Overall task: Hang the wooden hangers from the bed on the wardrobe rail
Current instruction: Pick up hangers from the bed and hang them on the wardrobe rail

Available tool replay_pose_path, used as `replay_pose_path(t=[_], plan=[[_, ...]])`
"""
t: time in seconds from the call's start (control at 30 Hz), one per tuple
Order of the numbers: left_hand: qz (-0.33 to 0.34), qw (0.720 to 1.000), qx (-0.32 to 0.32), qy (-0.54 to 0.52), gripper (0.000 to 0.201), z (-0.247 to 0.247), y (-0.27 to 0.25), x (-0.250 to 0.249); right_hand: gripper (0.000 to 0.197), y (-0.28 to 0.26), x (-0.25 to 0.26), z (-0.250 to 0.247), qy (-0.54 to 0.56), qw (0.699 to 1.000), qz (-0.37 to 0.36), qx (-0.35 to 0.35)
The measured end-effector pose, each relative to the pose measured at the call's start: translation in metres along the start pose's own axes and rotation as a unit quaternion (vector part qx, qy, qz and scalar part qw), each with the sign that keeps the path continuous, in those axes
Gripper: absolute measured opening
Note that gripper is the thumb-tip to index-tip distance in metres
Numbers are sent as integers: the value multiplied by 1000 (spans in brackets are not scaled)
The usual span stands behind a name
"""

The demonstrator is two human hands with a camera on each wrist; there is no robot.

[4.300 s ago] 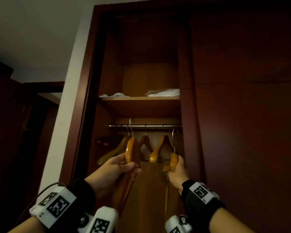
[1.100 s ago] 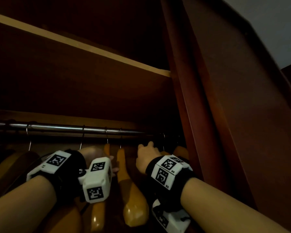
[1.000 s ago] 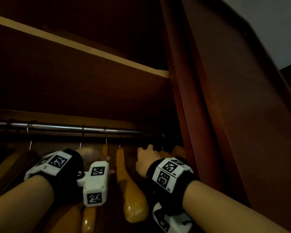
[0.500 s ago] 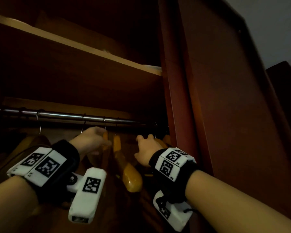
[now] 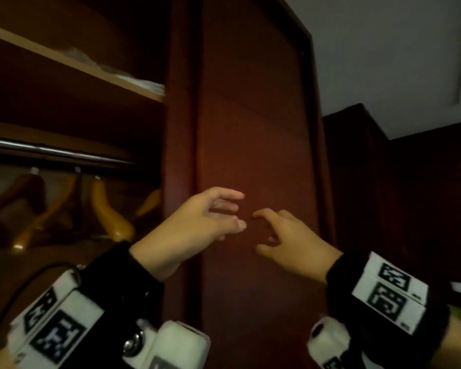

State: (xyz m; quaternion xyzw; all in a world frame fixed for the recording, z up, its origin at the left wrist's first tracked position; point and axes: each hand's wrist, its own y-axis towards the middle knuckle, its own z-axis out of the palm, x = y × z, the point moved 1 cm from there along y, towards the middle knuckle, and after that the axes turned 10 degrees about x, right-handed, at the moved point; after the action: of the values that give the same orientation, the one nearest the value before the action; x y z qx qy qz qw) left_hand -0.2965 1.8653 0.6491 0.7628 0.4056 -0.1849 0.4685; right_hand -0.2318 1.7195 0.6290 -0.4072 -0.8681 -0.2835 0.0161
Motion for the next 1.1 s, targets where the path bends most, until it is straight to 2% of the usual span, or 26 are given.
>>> replay_pose_path(t=[0.2, 0.4, 0.6, 0.77, 0.97, 1.1], plan=[[46, 994, 84, -45, 37, 205, 37, -39, 58, -154, -143, -75, -74, 987, 139, 26], [83, 975, 198, -61, 43, 433, 75, -104, 58, -309, -288, -169, -131, 944, 295, 62], [125, 936, 319, -78, 53, 657, 92, -165, 55, -471, -411, -244, -147, 876, 458, 31], [145, 895, 400, -133, 55, 834, 101, -204, 57, -601, -513, -288, -147, 797, 585, 31], [161, 869, 438, -166, 59, 1022, 141, -241, 60, -715, -648, -343, -150, 709, 687, 43], [148, 863, 455, -166, 60, 1131, 182, -266, 62, -772, -741, -381, -137, 676, 722, 51]])
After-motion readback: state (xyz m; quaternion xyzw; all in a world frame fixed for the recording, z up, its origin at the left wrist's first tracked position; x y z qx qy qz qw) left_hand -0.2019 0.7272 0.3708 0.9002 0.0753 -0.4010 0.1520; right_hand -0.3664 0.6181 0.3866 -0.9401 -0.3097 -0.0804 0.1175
